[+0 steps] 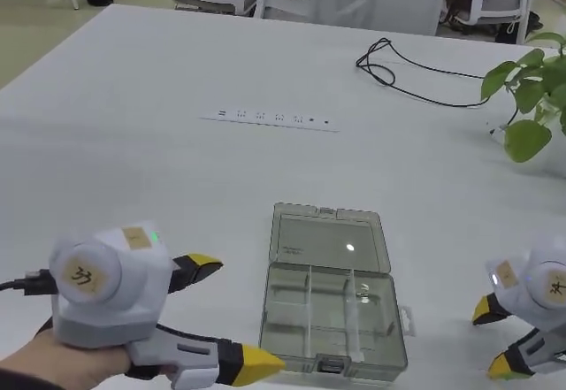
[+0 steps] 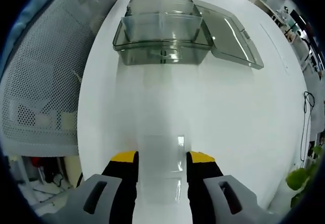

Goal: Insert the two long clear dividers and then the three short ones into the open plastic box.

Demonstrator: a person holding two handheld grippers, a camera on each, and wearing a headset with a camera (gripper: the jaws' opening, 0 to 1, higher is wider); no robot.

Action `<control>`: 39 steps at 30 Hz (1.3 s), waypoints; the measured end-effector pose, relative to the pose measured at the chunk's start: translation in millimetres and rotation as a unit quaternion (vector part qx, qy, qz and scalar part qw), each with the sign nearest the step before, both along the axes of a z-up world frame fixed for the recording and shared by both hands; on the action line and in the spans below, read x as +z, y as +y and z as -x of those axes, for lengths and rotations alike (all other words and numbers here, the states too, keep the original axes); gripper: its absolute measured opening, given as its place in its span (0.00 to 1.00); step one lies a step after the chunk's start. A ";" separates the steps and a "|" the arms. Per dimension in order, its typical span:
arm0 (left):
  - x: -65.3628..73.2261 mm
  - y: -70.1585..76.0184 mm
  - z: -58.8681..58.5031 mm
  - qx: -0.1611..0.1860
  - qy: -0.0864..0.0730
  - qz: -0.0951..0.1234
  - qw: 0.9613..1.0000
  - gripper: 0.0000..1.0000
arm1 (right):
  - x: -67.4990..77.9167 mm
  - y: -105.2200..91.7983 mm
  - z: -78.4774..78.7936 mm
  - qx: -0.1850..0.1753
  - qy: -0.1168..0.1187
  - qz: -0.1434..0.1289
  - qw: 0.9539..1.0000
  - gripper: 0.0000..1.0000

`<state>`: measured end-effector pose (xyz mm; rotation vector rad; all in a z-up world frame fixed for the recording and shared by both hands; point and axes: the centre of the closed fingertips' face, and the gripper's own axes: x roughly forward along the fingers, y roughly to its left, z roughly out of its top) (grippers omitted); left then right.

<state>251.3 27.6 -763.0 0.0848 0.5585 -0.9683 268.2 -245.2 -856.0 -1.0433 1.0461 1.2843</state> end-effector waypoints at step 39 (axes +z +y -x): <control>8.3 6.7 -7.6 0.035 -0.004 0.025 0.999 0.85 | 27.1 28.4 -17.2 -0.064 -0.042 -0.042 0.996 0.32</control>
